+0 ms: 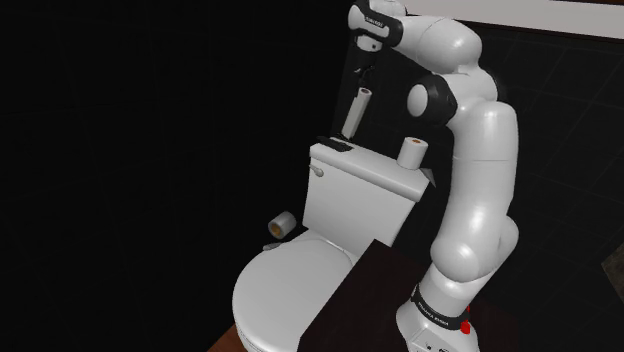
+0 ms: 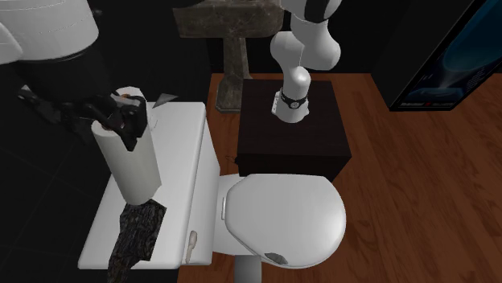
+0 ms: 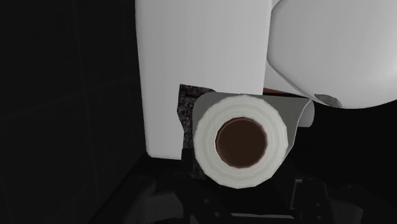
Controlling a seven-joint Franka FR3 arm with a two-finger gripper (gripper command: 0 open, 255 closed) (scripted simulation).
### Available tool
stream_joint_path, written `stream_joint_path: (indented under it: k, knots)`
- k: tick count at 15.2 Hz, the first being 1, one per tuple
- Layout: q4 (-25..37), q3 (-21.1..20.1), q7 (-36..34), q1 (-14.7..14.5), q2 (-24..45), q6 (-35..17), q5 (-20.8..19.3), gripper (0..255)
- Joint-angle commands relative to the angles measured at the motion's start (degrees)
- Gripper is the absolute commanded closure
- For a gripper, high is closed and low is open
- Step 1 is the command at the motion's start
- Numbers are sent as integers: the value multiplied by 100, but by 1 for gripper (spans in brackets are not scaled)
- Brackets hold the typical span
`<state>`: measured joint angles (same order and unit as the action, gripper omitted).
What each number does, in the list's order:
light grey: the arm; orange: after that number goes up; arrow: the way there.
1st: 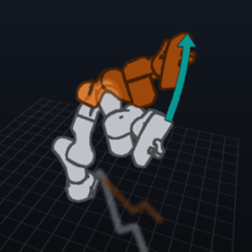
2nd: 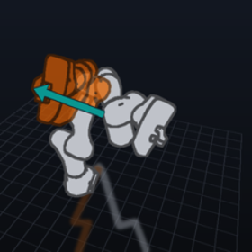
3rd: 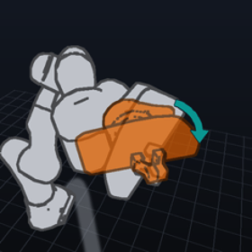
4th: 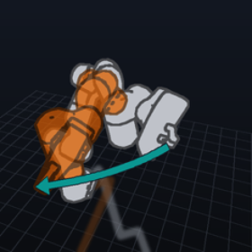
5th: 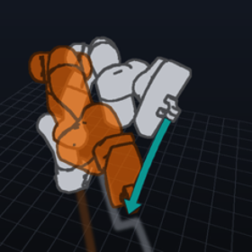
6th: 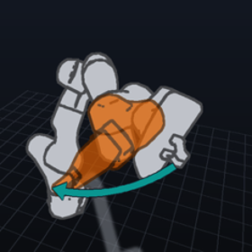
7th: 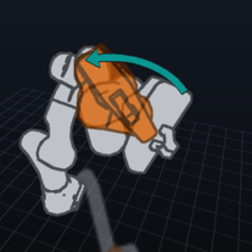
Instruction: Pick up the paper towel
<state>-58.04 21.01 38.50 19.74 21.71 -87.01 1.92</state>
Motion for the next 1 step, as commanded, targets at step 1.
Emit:
stream_joint_path:
  k: [1]
  knots:
    - [113,-1,6,18,46,72,16,255]
